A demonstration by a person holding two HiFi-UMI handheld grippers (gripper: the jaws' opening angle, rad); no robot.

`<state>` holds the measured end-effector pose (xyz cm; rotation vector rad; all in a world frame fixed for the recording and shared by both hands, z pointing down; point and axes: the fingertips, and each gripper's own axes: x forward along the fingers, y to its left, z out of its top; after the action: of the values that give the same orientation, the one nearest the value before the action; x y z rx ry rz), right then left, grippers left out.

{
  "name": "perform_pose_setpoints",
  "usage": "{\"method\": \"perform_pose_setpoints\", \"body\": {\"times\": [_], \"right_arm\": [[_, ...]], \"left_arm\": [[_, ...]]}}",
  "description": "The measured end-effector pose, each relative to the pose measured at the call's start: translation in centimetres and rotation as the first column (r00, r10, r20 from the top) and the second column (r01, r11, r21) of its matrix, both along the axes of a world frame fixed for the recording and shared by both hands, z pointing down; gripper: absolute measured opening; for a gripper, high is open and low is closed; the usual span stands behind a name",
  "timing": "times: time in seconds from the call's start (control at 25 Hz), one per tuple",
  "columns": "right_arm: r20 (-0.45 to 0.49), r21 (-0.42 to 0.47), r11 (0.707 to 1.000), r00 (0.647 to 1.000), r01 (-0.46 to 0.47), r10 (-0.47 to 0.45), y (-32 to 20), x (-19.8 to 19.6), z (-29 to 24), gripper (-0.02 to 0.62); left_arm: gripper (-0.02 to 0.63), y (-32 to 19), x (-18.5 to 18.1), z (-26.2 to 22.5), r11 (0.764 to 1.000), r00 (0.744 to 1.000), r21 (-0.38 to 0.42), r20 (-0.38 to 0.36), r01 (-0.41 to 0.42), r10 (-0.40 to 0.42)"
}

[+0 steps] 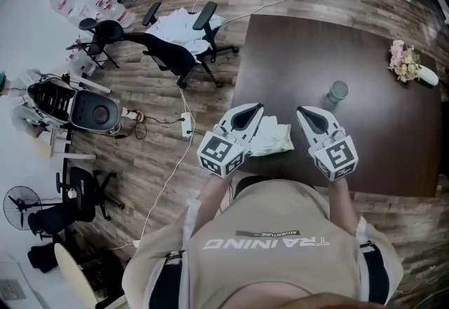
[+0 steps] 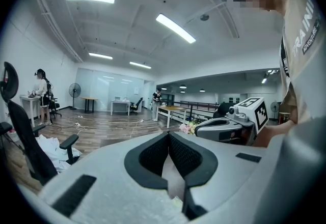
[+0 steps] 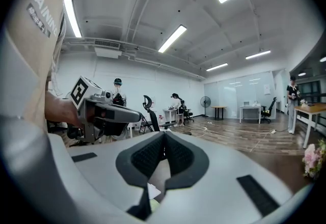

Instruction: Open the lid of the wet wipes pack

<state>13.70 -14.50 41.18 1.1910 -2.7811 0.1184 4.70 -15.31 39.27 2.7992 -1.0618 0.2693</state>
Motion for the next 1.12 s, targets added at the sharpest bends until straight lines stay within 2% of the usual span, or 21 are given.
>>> {"method": "perform_pose_setpoints", "body": {"times": [0.12, 0.24, 0.44, 0.6, 0.8, 0.96, 1.12], "right_arm": [[-0.019, 0.006, 1.0, 1.0, 0.013, -0.013, -0.1, -0.7, 0.0, 0.014], [-0.048, 0.008, 1.0, 0.999, 0.027, -0.026, -0.1, -1.0, 0.0, 0.014], [-0.044, -0.005, 0.999, 0.998, 0.042, -0.042, -0.5, -1.4, 0.6, 0.014], [-0.031, -0.025, 0.998, 0.997, 0.063, -0.064, -0.4, -2.1, 0.9, 0.014], [-0.072, -0.008, 0.996, 0.994, 0.087, -0.087, -0.3, -2.6, 0.6, 0.014], [-0.041, -0.031, 0.998, 0.997, 0.058, -0.06, -0.5, -1.8, 1.7, 0.014], [-0.011, -0.018, 0.997, 0.997, 0.077, -0.077, 0.4, -3.2, 0.6, 0.014]], "left_arm": [[0.009, -0.2, -1.1, 0.6, 1.0, 0.999, 0.003, 0.018, 0.03, -0.03], [0.009, -0.4, -1.4, 1.1, 0.999, 0.999, -0.02, 0.0, 0.046, -0.046], [0.009, -0.7, -1.2, 1.2, 0.999, 0.999, -0.02, -0.001, 0.042, -0.042], [0.009, -0.5, -2.0, 1.3, 0.997, 0.997, -0.02, 0.002, 0.075, -0.075], [0.009, -0.5, -2.9, 1.8, 0.993, 0.994, -0.043, -0.001, 0.113, -0.113], [0.009, -0.3, -1.7, 0.8, 0.996, 0.996, -0.018, 0.003, 0.088, -0.088], [0.009, 0.8, -3.6, 0.7, 0.993, 0.993, -0.03, 0.031, 0.115, -0.114]]}}
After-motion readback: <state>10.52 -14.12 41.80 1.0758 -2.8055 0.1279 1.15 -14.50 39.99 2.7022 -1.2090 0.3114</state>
